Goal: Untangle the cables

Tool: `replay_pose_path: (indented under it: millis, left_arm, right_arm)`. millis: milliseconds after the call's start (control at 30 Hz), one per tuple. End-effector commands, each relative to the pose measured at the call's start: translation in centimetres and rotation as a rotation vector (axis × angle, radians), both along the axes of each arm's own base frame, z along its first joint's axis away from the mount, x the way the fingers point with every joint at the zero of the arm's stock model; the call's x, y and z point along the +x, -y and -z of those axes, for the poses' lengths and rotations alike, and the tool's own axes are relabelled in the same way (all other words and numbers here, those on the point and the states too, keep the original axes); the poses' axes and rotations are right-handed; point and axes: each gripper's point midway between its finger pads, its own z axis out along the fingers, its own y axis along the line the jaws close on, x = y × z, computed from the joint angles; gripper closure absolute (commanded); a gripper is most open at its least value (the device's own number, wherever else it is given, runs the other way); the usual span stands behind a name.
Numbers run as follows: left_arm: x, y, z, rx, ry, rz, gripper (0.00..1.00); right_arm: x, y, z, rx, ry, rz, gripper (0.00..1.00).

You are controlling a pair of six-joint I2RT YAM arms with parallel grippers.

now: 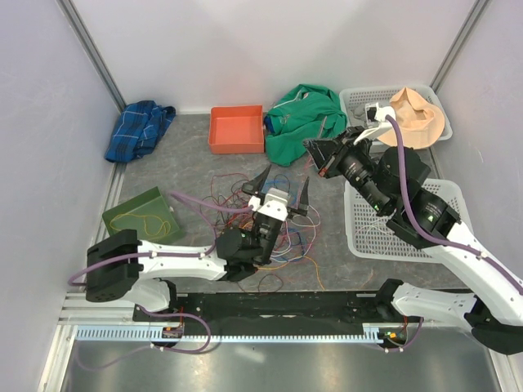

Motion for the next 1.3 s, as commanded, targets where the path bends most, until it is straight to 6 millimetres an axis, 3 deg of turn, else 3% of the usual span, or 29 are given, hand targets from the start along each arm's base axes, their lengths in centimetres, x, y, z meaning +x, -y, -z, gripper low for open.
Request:
replay_pose_path:
  millis: [0, 167, 433, 567, 700, 900, 1267]
  left_arm:
    - [-1.5, -6.0, -8.2, -0.425, 0.111, -0.018, 0.01]
    - [-1.7, -6.4, -8.7, -0.448, 0.12, -0.002, 0.01]
    - [-0.4, -3.5, -8.6, -0.41, 0.141, -0.015, 0.01]
    - [2.0, -3.1, -8.0, -0.41, 0.125, -0.083, 0.01]
    - [4.4, -4.6, -7.6, -0.459, 0.096, -0.156, 0.01]
    - [3.6, -5.6, -8.5, -0.477, 0.125, -0.113, 0.02]
    - [0.0, -4.9, -8.0, -0.455, 0.106, 0.046, 0.02]
  right_arm:
    - [0.3, -0.1, -0.1, 0.007, 0.015, 0.012, 1.0]
    - [0.7, -0.5, 0.2, 0.006, 0.009, 0.013, 1.0]
    - [0.5, -1.6, 0.1, 0.033, 0.001, -0.031, 1.0]
    - [-0.1, -1.5, -0.3, 0.051, 0.003, -0.052, 1.0]
    - [-0.6, -1.3, -0.6, 0.062, 0.005, -0.068, 1.0]
    - [-0.5, -0.5, -0.3, 0.042, 0.011, -0.033, 1.0]
    - [0.9, -0.3, 0.0, 0.008, 0.016, 0.027, 1.0]
